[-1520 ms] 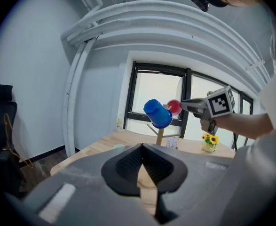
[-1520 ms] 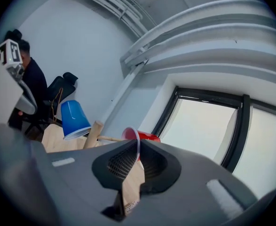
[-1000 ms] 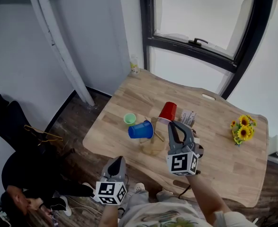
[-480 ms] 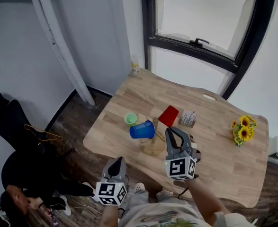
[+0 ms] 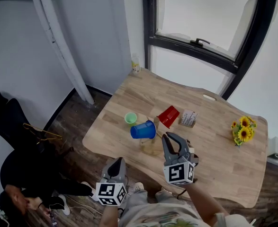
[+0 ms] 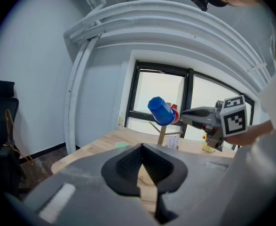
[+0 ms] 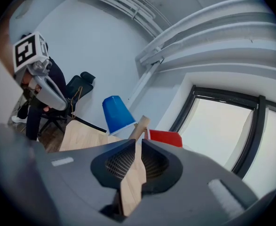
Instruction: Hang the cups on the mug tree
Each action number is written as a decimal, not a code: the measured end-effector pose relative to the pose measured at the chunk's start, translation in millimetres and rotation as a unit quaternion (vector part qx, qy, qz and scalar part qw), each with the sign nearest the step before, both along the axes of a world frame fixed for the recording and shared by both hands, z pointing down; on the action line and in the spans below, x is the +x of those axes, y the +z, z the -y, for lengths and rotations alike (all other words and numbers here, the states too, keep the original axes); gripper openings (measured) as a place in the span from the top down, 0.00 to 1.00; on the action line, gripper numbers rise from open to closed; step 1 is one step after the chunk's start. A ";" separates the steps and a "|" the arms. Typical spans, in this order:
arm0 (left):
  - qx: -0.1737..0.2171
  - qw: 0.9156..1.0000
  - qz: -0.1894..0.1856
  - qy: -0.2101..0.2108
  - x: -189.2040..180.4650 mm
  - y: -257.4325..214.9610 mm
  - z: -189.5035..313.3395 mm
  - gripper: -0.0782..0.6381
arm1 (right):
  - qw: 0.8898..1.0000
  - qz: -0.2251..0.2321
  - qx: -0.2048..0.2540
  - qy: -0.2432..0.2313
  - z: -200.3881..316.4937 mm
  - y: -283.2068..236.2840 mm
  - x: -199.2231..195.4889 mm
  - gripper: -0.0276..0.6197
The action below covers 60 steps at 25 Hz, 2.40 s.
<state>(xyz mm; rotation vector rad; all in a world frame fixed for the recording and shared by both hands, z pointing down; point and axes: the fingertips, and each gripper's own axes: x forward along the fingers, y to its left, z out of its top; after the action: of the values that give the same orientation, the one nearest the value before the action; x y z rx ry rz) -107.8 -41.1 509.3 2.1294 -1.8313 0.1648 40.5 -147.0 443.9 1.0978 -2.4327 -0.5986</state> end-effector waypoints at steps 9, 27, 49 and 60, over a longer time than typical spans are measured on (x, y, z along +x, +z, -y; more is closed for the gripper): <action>0.000 1.000 -0.008 0.000 -8.7 5.2 2.6 0.88 | 0.998 -0.026 -0.033 -0.043 -44.2 30.8 -28.3 0.84; -0.010 1.000 0.008 -0.013 -98.7 18.7 4.7 0.88 | 0.988 -0.088 -0.083 -0.096 -62.2 105.1 -165.6 0.65; -0.021 0.999 0.007 -0.024 -157.7 30.9 3.0 0.88 | 0.957 -0.231 -0.172 0.042 77.2 171.7 -220.9 0.59; -0.034 0.999 -0.003 -0.026 -162.5 42.8 12.3 0.88 | 0.918 -0.318 -0.234 0.039 114.4 232.6 -214.6 0.63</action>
<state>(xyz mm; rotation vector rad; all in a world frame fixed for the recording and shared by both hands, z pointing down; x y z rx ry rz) -270.2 -53.4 552.1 2.0326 -1.8488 0.2051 -174.1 -261.4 676.5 0.6583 -1.8130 -0.2593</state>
